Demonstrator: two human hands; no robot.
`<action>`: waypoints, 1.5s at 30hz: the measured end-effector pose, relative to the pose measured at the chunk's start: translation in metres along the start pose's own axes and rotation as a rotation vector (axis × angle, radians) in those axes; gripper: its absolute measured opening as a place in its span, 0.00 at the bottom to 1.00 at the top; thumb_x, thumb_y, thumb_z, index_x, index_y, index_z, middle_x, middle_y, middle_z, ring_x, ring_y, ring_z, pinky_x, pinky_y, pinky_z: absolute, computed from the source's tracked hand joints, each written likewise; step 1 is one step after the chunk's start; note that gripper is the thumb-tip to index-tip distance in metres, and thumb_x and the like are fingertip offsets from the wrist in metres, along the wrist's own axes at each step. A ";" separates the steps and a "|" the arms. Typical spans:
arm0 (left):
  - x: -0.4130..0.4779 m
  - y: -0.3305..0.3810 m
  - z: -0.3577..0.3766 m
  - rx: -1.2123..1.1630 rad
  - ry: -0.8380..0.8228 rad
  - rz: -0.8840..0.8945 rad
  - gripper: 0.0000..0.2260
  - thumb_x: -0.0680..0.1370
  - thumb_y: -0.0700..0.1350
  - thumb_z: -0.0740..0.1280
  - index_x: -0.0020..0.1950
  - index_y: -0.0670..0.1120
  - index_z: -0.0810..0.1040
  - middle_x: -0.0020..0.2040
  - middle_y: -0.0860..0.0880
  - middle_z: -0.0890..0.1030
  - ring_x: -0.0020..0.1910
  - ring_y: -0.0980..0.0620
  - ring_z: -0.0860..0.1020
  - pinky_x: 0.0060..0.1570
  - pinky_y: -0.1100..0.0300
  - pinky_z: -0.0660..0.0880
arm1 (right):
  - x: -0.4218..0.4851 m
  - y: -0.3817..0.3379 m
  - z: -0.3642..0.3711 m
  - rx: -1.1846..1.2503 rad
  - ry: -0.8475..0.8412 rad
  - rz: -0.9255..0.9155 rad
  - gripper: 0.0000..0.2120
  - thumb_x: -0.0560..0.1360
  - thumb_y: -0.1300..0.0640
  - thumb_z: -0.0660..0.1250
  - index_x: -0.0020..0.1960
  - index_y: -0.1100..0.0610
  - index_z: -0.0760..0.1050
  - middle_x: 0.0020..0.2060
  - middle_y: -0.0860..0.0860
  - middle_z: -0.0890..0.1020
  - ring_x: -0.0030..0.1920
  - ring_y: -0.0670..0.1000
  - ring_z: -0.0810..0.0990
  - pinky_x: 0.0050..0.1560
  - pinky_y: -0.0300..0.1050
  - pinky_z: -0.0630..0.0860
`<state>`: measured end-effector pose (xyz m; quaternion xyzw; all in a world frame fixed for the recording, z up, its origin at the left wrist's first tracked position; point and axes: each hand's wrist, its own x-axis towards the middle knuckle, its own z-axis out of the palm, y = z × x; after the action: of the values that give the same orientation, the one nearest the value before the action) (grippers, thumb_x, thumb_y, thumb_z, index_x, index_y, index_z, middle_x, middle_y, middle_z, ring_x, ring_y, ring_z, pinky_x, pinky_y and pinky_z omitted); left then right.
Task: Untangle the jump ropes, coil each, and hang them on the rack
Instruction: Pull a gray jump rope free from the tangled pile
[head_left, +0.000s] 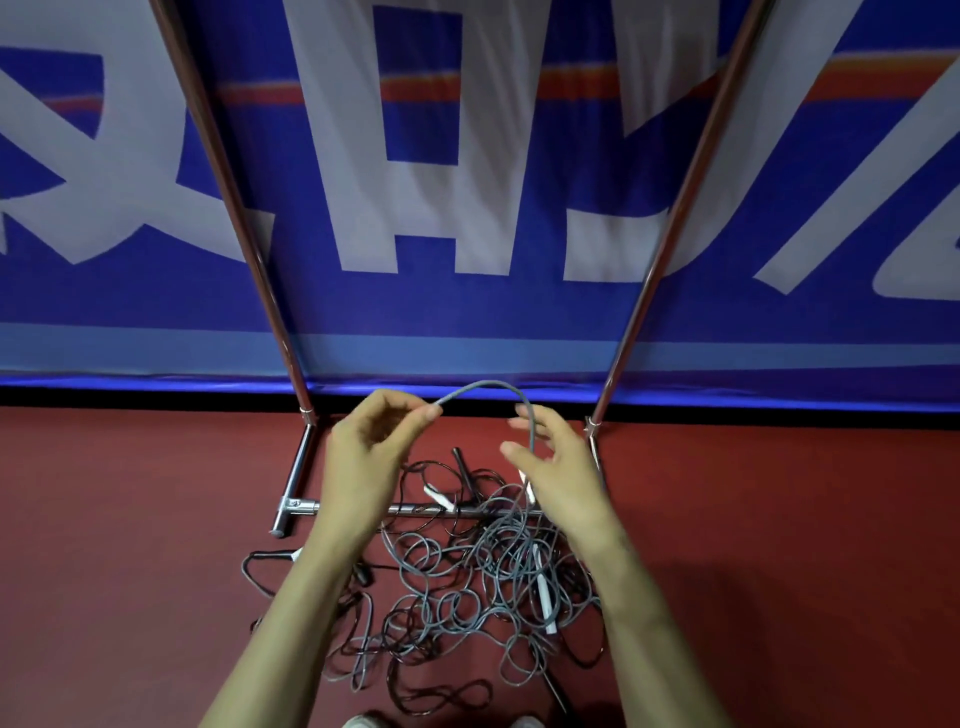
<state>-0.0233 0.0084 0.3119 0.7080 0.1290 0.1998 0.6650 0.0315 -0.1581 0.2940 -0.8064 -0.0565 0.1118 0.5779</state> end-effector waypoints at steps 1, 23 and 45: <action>-0.002 0.002 0.003 0.017 -0.027 0.001 0.04 0.74 0.43 0.73 0.40 0.46 0.80 0.32 0.54 0.78 0.32 0.57 0.70 0.32 0.66 0.68 | -0.001 0.002 0.000 -0.008 -0.029 -0.037 0.24 0.76 0.60 0.69 0.69 0.46 0.69 0.60 0.42 0.76 0.63 0.41 0.72 0.59 0.32 0.66; 0.000 -0.022 -0.033 0.125 -0.171 -0.144 0.03 0.74 0.39 0.72 0.43 0.41 0.79 0.33 0.48 0.80 0.31 0.55 0.76 0.38 0.64 0.74 | 0.007 -0.006 0.011 0.237 0.162 0.046 0.08 0.80 0.60 0.63 0.46 0.52 0.79 0.47 0.46 0.83 0.54 0.47 0.81 0.53 0.38 0.72; 0.007 -0.040 -0.024 0.223 -0.682 -0.356 0.05 0.78 0.41 0.68 0.44 0.46 0.74 0.39 0.50 0.77 0.41 0.53 0.74 0.49 0.57 0.71 | 0.001 -0.021 0.021 0.381 0.135 -0.204 0.11 0.80 0.63 0.61 0.44 0.53 0.79 0.32 0.45 0.83 0.38 0.41 0.81 0.46 0.32 0.75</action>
<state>-0.0250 0.0359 0.2741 0.7681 0.0423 -0.1804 0.6130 0.0285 -0.1317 0.3068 -0.6786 -0.0771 0.0073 0.7304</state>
